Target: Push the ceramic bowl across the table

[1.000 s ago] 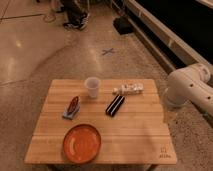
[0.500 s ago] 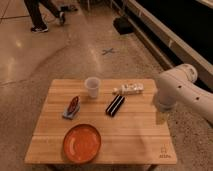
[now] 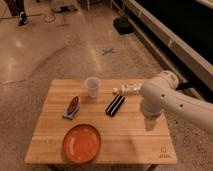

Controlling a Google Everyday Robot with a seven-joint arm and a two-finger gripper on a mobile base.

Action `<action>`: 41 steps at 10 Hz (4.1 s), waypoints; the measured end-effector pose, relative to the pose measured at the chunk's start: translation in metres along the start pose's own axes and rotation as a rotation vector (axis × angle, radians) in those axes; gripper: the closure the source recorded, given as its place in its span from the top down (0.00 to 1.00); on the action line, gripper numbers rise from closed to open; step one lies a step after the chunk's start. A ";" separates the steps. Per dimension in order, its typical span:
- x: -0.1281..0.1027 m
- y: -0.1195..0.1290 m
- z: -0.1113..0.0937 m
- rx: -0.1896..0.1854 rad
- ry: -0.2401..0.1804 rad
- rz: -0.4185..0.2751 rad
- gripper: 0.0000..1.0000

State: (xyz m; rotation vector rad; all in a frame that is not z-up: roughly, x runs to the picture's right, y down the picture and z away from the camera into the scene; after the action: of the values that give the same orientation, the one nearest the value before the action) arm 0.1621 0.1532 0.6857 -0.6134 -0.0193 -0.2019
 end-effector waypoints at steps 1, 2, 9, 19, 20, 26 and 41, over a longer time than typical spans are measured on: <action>-0.015 0.007 0.007 -0.009 0.002 -0.030 0.65; -0.029 0.017 0.017 -0.019 0.002 -0.057 0.65; -0.116 0.027 0.044 -0.089 -0.005 -0.149 0.65; -0.198 0.025 0.090 -0.127 -0.059 -0.229 0.65; -0.197 0.026 0.095 -0.132 -0.063 -0.233 0.65; -0.201 0.020 0.105 -0.148 -0.077 -0.245 0.65; -0.198 -0.006 0.120 -0.193 -0.093 -0.274 0.65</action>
State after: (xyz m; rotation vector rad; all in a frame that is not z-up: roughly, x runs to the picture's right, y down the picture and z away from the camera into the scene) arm -0.0278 0.2535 0.7715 -0.8121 -0.1755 -0.4443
